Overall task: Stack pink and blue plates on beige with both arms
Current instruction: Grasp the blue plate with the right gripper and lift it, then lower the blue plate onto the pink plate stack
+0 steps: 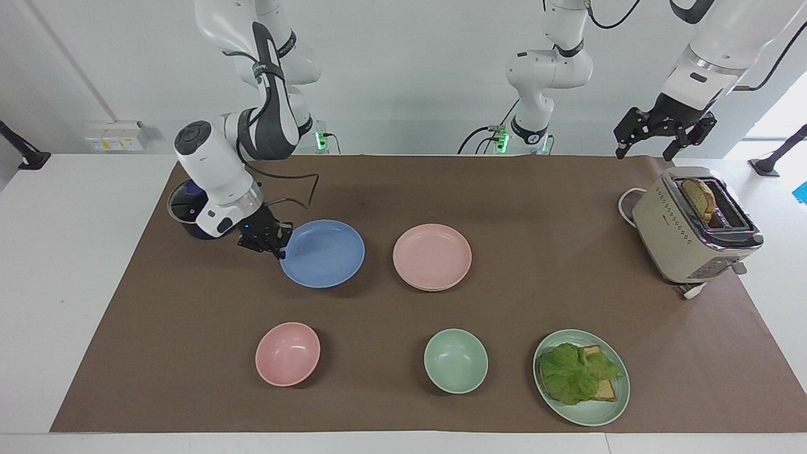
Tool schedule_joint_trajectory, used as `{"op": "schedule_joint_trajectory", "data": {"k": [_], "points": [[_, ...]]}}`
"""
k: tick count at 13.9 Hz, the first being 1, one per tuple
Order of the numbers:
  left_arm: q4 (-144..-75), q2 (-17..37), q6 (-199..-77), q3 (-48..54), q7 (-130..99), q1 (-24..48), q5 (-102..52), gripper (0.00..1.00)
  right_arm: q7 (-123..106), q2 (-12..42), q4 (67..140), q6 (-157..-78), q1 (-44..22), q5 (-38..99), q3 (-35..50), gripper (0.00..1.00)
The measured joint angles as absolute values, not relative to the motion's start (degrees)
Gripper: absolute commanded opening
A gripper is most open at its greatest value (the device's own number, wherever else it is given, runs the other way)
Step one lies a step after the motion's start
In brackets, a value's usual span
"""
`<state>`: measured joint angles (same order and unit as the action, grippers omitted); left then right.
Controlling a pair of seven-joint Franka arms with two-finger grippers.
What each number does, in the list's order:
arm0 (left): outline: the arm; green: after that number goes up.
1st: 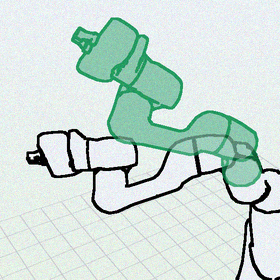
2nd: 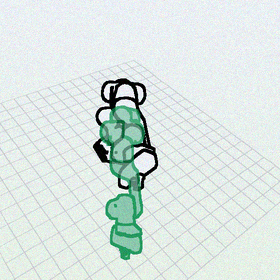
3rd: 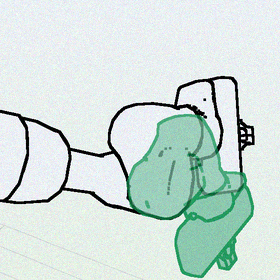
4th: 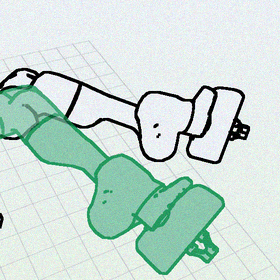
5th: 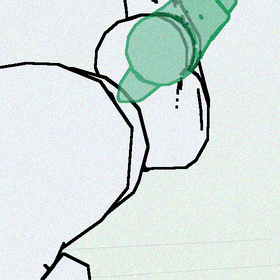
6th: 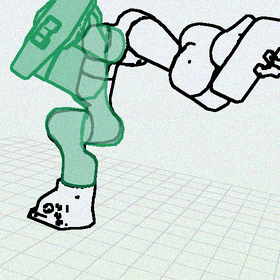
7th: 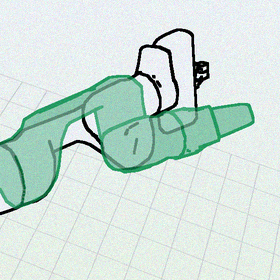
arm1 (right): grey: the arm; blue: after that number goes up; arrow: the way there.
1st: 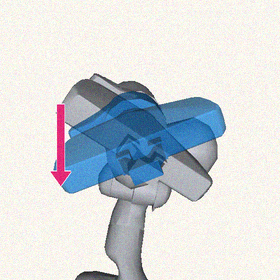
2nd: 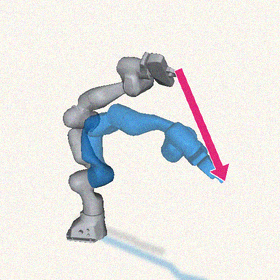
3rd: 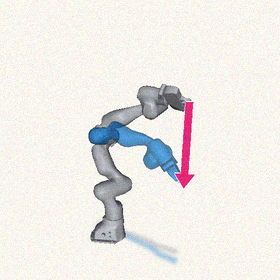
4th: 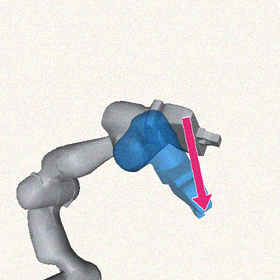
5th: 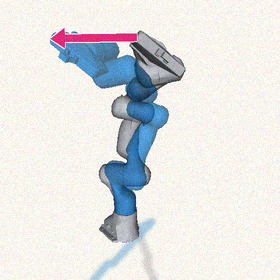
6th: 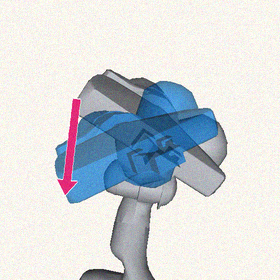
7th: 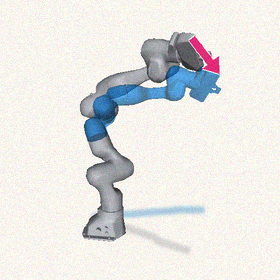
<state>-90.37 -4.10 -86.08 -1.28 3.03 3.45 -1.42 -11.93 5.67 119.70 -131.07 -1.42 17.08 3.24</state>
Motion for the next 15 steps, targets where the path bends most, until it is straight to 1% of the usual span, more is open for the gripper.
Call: {"op": "schedule_joint_trajectory", "data": {"k": [2, 5, 12, 15], "points": [[-90.4, -4.1, -86.1, -1.3, 3.0, 3.4, -1.4, 1.00, -10.0, 5.8, 119.0, -131.6, -4.3, 19.3, 3.2, 0.00], [-90.4, -4.1, -86.1, -1.3, 3.0, 3.4, -1.4, 1.00, -2.3, 6.9, 118.3, -133.8, -10.8, 19.3, 3.4, 0.00], [-90.4, -4.1, -86.1, -1.3, 3.0, 3.4, -1.4, 1.00, 5.0, 11.8, 117.2, -139.3, -19.6, 20.0, 3.5, 0.00], [-90.4, -4.1, -86.1, -1.3, 3.0, 3.4, -1.4, 1.00, 8.9, 14.4, 116.7, -143.2, -23.6, 20.0, 3.5, 0.00]]}}
